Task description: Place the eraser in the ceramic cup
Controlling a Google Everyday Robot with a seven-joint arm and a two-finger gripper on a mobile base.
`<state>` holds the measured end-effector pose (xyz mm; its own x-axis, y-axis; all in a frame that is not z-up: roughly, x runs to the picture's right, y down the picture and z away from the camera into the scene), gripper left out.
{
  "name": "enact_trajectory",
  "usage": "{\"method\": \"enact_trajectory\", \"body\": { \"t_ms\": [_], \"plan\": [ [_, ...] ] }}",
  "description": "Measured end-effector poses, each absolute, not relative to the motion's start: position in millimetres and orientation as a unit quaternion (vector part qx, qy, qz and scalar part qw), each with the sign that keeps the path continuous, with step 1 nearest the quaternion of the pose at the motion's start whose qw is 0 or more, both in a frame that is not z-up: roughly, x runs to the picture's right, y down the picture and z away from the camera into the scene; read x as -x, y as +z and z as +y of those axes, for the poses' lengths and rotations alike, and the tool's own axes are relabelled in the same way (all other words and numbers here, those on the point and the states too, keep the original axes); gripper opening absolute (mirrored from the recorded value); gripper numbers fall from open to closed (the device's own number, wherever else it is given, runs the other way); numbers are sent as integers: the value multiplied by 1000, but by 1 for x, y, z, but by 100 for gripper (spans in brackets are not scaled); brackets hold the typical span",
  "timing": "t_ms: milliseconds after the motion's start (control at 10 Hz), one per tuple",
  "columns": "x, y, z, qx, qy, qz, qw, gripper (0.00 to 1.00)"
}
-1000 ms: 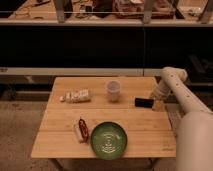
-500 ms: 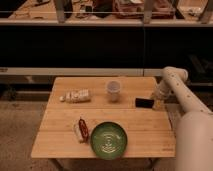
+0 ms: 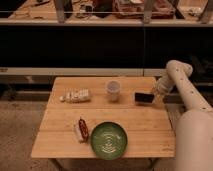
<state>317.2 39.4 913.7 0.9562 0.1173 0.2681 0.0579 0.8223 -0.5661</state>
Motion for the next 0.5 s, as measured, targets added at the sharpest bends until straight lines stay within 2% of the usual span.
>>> {"method": "enact_trajectory", "body": {
  "t_ms": [500],
  "plan": [
    [-274, 863, -41, 252, -39, -194, 947, 30]
  ]
}}
